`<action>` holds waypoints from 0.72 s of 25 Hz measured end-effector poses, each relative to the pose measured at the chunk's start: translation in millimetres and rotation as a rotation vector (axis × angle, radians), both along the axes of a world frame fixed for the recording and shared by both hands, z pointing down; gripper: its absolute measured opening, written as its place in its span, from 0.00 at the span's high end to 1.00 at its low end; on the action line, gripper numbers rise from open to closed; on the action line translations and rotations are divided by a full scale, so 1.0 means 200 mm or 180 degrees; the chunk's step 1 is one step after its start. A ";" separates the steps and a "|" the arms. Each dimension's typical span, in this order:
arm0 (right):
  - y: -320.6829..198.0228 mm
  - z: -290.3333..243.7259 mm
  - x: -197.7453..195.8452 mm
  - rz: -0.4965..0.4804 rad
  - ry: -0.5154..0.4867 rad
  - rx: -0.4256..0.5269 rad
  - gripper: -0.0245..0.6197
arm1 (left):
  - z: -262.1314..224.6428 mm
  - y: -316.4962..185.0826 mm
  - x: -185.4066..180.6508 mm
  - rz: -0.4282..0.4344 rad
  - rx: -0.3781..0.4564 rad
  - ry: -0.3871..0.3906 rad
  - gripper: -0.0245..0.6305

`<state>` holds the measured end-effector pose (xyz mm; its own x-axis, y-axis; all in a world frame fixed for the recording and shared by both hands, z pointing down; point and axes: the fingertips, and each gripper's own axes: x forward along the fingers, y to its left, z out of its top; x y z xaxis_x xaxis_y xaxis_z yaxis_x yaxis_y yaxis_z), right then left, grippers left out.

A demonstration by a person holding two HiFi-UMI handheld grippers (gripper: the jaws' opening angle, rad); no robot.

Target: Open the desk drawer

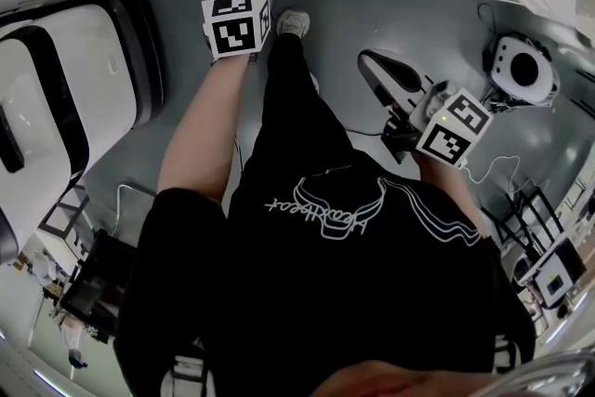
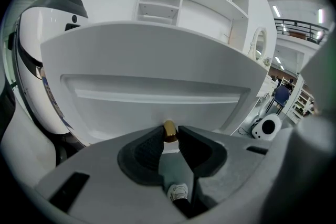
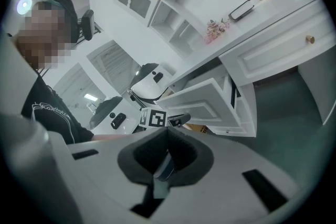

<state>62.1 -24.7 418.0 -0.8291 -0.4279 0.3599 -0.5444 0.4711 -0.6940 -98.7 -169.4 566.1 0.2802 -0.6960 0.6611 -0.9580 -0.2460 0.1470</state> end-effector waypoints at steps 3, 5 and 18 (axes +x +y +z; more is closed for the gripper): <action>0.02 -0.01 0.00 -0.0045 0.0000 0.0010 0.95 | 0.00 0.05 -0.01 -0.0029 0.0004 -0.0006 0.82; 0.04 -0.01 0.00 -0.0068 -0.0006 0.0011 0.95 | 0.00 0.08 -0.02 -0.0033 0.0001 -0.0016 0.82; 0.06 -0.05 -0.02 -0.0092 -0.0067 0.0043 0.95 | 0.01 0.20 -0.03 -0.0001 -0.0097 -0.0048 0.82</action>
<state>57.8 -11.9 407.4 -0.8484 -0.4084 0.3367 -0.5159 0.4957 -0.6986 -105.6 -129.5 568.7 0.2699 -0.6754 0.6862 -0.9603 -0.2415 0.1400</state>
